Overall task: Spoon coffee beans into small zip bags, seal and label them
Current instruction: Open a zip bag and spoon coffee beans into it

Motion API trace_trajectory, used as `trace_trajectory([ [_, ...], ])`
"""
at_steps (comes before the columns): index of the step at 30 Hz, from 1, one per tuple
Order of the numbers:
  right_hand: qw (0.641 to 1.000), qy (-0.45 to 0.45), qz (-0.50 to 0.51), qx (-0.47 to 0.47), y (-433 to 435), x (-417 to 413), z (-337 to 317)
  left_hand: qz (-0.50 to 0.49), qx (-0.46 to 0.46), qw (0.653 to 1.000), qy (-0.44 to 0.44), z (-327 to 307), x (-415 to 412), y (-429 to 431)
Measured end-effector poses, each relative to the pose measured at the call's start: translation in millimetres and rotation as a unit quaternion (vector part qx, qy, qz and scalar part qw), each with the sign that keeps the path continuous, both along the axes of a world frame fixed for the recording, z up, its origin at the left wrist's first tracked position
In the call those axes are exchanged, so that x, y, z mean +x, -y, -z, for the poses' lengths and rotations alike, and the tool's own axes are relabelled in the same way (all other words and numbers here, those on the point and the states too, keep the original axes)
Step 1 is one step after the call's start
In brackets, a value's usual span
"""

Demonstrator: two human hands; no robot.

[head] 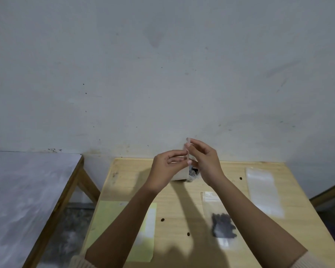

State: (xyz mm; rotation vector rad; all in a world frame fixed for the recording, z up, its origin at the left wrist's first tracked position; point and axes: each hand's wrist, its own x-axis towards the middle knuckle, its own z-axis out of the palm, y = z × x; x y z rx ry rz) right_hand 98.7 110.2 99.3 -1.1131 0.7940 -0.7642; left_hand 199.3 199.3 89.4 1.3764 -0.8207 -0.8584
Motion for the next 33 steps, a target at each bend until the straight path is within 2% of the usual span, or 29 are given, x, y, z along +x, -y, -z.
trace_trajectory([
  [8, 0.999, 0.033, 0.005, 0.032, 5, -7, 3, 0.017, -0.001, 1.000, -0.024, 6, -1, 9],
  [33, 0.997, 0.032, 0.031, 0.063, 10, 4, 10, 0.031, 0.004, 0.997, -0.071, 17, 13, 19],
])
